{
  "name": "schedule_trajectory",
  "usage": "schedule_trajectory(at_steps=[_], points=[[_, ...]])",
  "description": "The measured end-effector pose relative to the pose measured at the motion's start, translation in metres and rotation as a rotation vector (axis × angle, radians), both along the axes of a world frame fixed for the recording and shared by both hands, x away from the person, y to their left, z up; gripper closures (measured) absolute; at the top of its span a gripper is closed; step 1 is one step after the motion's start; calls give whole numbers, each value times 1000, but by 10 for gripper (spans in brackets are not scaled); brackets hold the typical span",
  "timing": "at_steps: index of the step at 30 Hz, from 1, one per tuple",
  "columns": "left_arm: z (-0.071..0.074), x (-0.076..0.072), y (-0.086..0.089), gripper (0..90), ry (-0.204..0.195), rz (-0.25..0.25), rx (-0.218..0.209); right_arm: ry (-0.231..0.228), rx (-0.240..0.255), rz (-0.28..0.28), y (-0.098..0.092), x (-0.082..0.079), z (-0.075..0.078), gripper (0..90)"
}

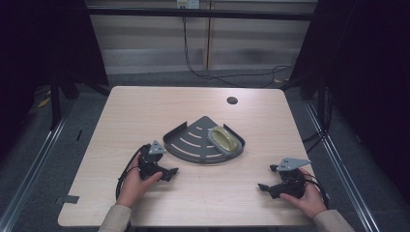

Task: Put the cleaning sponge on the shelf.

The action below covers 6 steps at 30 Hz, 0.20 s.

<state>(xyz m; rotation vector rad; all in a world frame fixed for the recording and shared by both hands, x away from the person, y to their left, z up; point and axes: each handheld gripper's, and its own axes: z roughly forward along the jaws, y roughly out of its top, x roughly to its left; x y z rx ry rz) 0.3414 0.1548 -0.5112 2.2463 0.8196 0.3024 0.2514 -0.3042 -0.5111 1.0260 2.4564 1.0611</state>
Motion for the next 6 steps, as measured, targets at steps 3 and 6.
schedule_trajectory(at_steps=[3, 6], points=[[0, 0, 0, 0, -3, 1, 2, -1, 0, 1, 0, 0, 0, 107], [0, 0, 0, 0, -1, -1, 1, 1, 0, -1, 0, 0, 0, 107]])
